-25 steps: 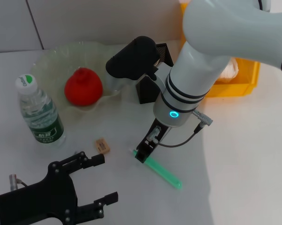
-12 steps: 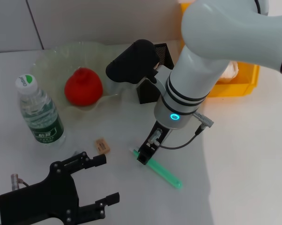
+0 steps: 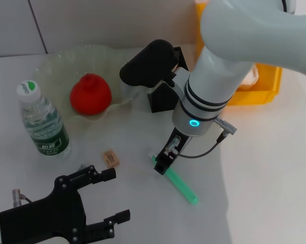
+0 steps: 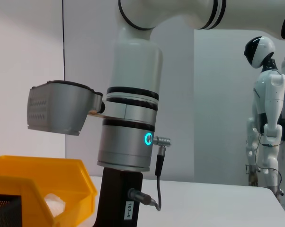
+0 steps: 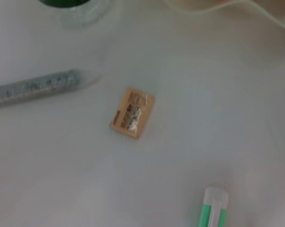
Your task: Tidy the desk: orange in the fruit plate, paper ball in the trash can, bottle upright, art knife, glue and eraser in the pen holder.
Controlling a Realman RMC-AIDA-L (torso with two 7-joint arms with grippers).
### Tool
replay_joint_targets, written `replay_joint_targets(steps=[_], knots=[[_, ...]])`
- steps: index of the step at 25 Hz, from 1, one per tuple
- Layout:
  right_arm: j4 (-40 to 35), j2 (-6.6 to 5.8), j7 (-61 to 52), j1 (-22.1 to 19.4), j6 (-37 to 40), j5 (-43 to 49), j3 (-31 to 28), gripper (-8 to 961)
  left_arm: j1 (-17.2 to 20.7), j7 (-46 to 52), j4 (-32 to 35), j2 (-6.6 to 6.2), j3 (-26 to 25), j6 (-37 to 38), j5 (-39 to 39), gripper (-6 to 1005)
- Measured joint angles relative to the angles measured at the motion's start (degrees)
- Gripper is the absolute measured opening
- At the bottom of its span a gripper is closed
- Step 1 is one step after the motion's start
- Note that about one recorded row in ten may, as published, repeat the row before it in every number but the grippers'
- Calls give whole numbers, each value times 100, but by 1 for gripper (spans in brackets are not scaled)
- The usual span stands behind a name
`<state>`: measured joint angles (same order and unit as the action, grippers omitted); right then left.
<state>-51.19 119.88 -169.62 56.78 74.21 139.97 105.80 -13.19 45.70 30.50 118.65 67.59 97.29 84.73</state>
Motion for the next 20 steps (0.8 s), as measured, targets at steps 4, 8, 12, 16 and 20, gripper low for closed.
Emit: replay_joint_targets(steps=[4, 8, 12, 16, 20], knots=[[-102, 0, -1, -36, 3, 5, -70, 482, 0, 0, 0, 0, 0, 0, 0, 773], [-69, 0, -1, -15, -36, 8, -80, 483, -12, 1, 0, 0, 0, 0, 0, 773], [-11, 0, -1, 9, -114, 12, -85, 483, -41, 7, -6, 0, 0, -18, 0, 773], [58, 0, -1, 27, -154, 10, -107, 482, -74, 12, -18, 0, 3, -39, -1, 773], [101, 0, -1, 34, -181, -14, -157, 482, -162, -10, -149, -6, 9, -45, 0, 773]])
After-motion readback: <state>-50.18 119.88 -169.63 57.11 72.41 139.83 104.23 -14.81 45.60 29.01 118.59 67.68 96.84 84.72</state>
